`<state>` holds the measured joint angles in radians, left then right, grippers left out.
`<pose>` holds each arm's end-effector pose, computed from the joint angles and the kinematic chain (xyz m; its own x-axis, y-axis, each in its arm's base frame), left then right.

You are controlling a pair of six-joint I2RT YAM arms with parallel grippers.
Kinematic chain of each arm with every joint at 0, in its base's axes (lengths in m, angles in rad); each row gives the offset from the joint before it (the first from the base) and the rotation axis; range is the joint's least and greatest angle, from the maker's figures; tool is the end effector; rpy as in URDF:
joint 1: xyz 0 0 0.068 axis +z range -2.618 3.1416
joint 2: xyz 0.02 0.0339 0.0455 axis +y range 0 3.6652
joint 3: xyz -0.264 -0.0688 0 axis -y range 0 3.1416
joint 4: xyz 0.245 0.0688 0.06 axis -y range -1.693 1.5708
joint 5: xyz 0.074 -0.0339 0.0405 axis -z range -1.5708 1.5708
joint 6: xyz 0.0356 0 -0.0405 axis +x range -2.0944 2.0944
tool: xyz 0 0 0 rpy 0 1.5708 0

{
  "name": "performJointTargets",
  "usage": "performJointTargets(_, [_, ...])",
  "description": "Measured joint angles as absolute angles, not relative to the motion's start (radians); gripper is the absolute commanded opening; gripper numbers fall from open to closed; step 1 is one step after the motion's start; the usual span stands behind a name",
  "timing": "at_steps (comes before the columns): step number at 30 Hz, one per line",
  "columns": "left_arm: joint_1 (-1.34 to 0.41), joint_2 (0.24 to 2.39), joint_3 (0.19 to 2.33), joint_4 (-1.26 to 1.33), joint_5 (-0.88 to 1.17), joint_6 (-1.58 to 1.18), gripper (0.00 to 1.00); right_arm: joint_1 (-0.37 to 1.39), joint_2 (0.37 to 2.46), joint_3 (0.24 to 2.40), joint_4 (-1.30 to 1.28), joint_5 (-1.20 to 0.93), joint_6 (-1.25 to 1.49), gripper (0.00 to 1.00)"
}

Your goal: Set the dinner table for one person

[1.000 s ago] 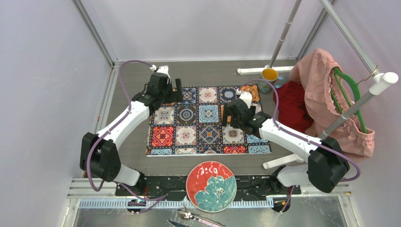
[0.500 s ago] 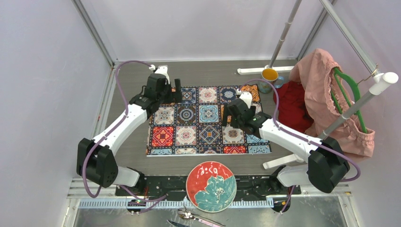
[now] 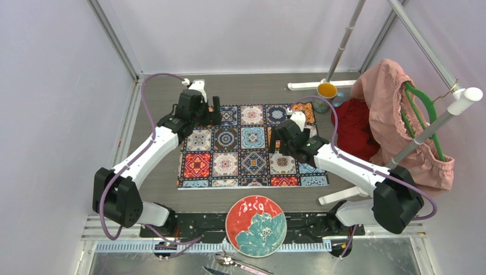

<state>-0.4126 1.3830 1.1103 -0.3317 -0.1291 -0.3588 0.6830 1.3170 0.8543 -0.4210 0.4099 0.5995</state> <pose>0.2884 -0.1212 0.3025 -0.5930 -0.1206 -0.7961 0.0987 0.9704 -0.2204 0.2164 0.1577 0.2309 -0.7111 0.0886 -0.6975 0.0223 0.9944 0.1035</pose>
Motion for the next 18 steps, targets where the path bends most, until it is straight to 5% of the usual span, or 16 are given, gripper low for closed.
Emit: performJointTargets(18, [-0.420, 1.383, 1.110, -0.334, -0.119, -0.358, 1.00, 0.683, 1.316, 0.853, -0.421, 0.410, 0.599, 1.00])
